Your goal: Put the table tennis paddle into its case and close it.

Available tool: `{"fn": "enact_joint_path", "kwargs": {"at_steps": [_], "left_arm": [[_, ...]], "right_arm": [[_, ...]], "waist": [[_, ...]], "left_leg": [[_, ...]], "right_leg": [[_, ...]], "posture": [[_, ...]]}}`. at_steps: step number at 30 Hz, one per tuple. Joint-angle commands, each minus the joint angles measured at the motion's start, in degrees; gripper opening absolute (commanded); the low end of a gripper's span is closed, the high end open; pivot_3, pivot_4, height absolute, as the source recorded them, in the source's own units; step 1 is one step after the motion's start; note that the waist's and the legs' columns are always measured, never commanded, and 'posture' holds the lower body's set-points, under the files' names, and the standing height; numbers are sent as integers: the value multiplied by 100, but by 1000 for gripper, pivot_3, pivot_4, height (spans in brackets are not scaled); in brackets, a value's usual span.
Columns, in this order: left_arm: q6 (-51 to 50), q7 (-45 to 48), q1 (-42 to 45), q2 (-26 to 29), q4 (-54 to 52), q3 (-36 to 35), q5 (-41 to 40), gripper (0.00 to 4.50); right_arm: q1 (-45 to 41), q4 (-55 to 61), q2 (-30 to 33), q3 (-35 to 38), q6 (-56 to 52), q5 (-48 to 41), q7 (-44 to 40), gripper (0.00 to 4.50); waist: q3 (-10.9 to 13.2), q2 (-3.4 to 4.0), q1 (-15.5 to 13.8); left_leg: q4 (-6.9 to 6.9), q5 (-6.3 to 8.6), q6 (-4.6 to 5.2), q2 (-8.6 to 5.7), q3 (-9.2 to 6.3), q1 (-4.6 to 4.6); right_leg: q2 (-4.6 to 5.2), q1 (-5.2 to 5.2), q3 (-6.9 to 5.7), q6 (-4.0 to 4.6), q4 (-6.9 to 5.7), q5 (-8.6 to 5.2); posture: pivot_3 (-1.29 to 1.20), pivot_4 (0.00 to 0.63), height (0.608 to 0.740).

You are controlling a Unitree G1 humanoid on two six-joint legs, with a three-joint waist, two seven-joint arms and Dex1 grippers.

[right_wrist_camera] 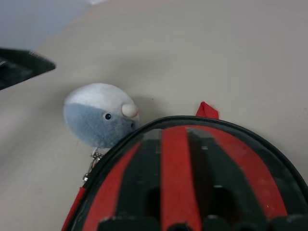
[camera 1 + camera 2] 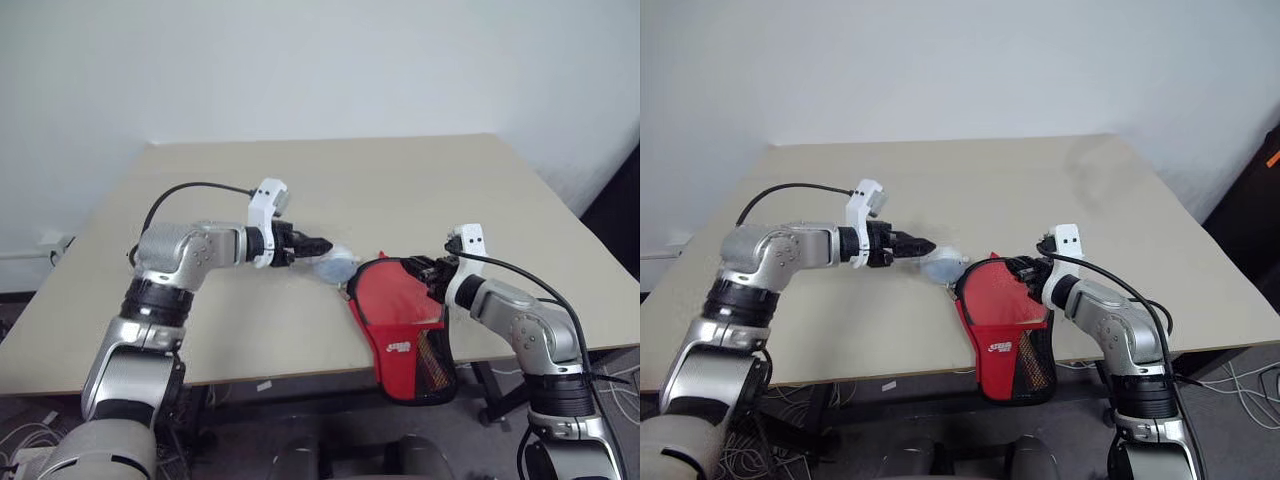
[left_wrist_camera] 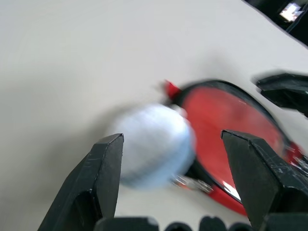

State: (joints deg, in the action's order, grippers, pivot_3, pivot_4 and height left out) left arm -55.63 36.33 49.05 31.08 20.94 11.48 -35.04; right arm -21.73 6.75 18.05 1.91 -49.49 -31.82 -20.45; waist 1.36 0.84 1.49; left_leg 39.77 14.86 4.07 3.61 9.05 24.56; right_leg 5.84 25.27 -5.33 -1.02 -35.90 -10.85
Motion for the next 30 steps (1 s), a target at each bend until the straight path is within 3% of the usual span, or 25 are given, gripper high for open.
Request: {"fn": "enact_joint_path", "kwargs": {"at_steps": [1, 2, 5, 7, 18, 19, 25, 28, 30], "left_arm": [[741, 430, 451, -236, 811, 298, 759, 3430], [837, 466, 549, -350, 1127, 295, 900, 3430], [1168, 688, 751, -644, 1876, 253, 1215, 4043], [1307, 836, 843, -802, 2265, 321, 1471, 4500], [994, 1614, 1019, -1291, 2807, 87, 1754, 4500], [1016, 1624, 1008, -1296, 2788, 108, 1807, 4500], [1193, 1713, 952, -1292, 2722, 174, 2121, 4500], [1208, 1750, 944, -1301, 2702, 158, 2218, 4500], [1239, 1770, 924, -1312, 2683, 180, 2285, 4500]], "right_arm": [[-273, -110, -100, -126, 90, 130, -65, 275], [-297, -166, -126, -176, 109, 183, -80, 275], [-336, -303, -224, -239, 167, 295, -74, 216], [-336, -326, -259, -255, 167, 334, -88, 547], [-193, -322, -293, -398, -14, 478, -158, 4335], [-191, -324, -291, -430, -104, 475, -183, 4481], [-224, -572, -310, -464, -321, 610, -74, 4481], [-168, -656, -270, -604, -182, 789, -103, 3903], [-128, -658, -262, -707, -122, 911, -136, 3197]], "waist": [[0, -1, 2], [0, -1, 0], [0, -1, 0], [1, -2, 0], [1, -3, 0], [1, -4, 0], [1, -4, -2], [0, -6, -5], [0, -6, -1]], "left_leg": [[0, -1, -2, 0, -1, 0], [-2, -2, -2, 1, 1, -1], [-1, -4, -3, 1, 9, 2], [-1, -4, -2, 0, 8, 4], [4, -11, 13, 1, -1, 6], [4, -11, 14, 1, -1, 6], [5, -15, 23, 2, -14, 6], [8, -14, 25, 1, -19, 6], [8, -14, 26, 2, -23, 6]], "right_leg": [[-1, 0, -1, 0, 0, 0], [-2, 0, 0, 0, 0, 0], [-2, 1, -2, -1, 0, -1], [-1, 2, -2, -2, 0, -1], [-1, 1, -2, -3, -2, -2], [-1, 2, -2, -3, -2, -2], [-1, 1, -1, -1, -3, 0], [-1, 0, -2, 0, -3, 0], [0, 0, -2, -1, -4, 0]], "posture": [[0, 0, 724], [0, 0, 724], [0, 0, 724], [0, 0, 724], [0, 0, 724], [0, 0, 724], [0, 0, 724], [0, 0, 724], [0, 0, 724]]}}
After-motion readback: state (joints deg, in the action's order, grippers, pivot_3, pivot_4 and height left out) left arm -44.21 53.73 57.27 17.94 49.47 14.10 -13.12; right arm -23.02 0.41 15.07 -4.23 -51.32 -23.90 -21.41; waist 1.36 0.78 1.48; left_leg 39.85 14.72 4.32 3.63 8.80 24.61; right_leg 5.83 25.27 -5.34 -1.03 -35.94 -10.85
